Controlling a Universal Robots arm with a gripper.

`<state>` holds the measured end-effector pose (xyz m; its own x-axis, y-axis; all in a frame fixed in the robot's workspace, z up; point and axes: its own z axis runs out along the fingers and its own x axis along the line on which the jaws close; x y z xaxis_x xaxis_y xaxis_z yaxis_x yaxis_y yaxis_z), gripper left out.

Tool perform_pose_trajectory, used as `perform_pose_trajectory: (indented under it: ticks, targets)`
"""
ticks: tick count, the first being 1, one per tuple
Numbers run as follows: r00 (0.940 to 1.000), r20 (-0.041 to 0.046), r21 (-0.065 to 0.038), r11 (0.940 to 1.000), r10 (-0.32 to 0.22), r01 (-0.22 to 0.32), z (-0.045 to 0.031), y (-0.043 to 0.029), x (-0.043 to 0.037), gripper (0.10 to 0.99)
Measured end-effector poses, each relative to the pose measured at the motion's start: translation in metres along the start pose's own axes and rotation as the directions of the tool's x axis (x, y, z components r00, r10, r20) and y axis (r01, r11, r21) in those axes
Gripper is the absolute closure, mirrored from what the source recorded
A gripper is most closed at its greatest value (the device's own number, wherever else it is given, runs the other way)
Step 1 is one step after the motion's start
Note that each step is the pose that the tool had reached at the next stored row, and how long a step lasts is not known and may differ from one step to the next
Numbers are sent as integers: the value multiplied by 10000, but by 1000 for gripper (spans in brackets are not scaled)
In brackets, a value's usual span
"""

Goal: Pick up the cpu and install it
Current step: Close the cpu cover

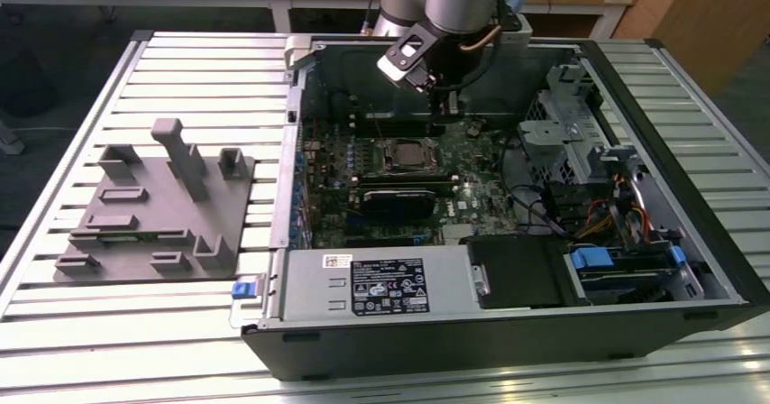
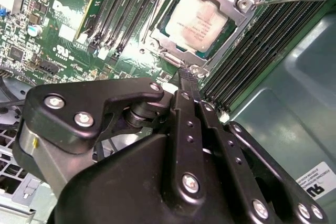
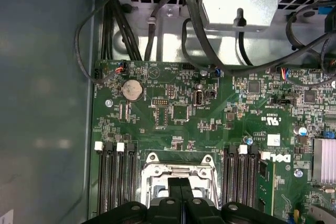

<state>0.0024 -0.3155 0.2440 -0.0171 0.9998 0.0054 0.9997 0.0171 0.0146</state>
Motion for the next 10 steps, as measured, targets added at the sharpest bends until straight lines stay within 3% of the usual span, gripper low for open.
perform_pose_trajectory:
  ticks: [10]
  targets:
    - [10000,1,0,10000,-1,1,1,-47,0,980]
